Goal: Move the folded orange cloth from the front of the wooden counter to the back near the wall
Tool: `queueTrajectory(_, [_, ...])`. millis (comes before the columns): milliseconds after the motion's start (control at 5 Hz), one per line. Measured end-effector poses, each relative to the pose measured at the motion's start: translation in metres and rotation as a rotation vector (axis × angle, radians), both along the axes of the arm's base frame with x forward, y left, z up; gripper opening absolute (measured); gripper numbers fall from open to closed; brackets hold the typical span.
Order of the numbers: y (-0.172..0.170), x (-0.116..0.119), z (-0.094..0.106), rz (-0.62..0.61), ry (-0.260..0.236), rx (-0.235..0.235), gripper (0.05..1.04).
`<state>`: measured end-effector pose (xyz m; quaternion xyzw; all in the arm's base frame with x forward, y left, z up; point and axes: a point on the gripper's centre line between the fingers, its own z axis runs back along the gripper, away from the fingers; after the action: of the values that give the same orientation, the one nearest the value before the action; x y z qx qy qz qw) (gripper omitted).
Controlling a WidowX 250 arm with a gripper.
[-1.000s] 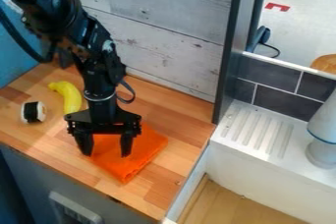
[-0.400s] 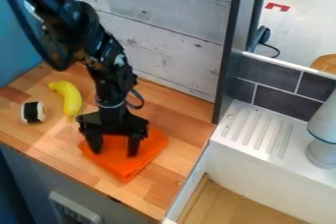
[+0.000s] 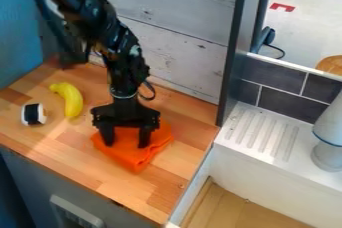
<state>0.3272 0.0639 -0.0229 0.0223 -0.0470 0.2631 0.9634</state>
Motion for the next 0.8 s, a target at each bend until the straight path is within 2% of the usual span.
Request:
queueTrajectory(600, [0.013,0.078,0.004,0.086,-0.032,-0.016,1.001])
queueTrajectory(800, [0.016,0.083,0.005,0.113,-0.034,-0.022,1.001])
